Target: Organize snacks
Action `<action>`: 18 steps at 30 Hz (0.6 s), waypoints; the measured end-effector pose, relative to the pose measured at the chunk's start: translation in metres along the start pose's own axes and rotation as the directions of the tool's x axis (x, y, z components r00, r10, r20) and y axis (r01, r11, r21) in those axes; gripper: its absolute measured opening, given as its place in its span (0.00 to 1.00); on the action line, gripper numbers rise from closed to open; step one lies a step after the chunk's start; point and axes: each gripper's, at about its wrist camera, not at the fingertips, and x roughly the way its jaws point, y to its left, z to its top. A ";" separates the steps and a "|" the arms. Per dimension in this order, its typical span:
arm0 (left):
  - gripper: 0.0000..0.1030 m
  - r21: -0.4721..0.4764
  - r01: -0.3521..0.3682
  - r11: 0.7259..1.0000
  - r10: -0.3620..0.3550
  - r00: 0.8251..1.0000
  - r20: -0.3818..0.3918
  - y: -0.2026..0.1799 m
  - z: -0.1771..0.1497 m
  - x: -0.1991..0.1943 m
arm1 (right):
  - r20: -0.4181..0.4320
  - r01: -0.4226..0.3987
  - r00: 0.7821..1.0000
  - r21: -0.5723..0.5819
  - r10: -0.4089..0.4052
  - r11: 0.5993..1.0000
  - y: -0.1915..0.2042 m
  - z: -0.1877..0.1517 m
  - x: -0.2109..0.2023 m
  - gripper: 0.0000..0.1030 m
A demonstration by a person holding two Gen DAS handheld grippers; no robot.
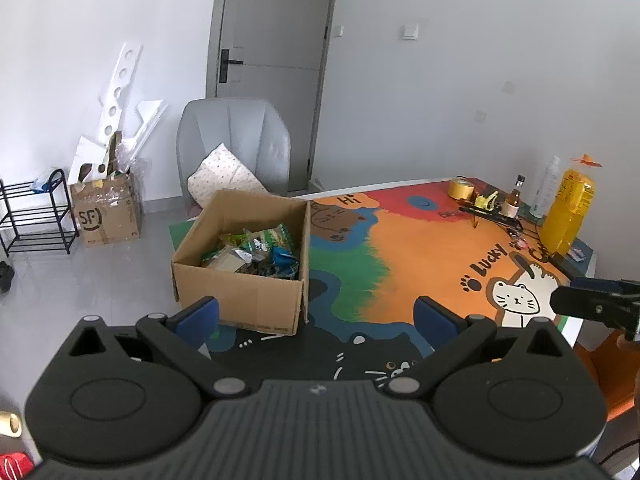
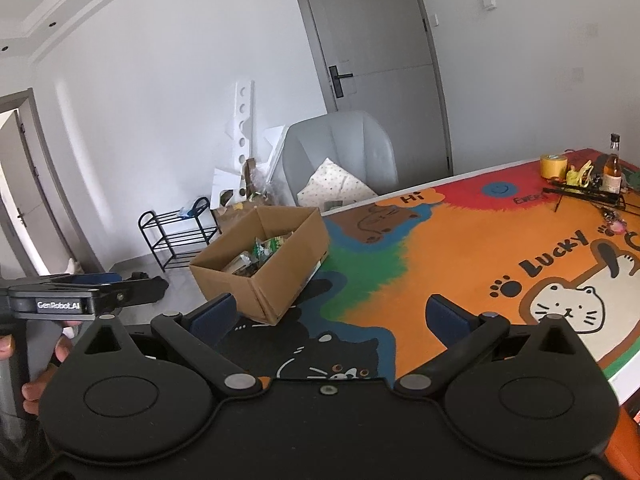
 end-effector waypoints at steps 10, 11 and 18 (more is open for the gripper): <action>1.00 0.012 0.006 1.000 -0.006 1.000 -0.017 -0.001 0.001 0.003 | -0.005 0.005 1.000 0.019 -0.005 1.000 -0.001 0.000 0.000 1.00; 1.00 0.013 0.006 1.000 -0.006 1.000 -0.018 -0.001 0.000 0.003 | -0.004 0.006 1.000 0.023 -0.006 1.000 -0.001 0.000 0.000 1.00; 1.00 0.015 0.007 1.000 -0.007 1.000 -0.020 -0.001 0.001 0.004 | -0.017 0.013 1.000 0.021 -0.012 1.000 -0.002 0.001 0.001 1.00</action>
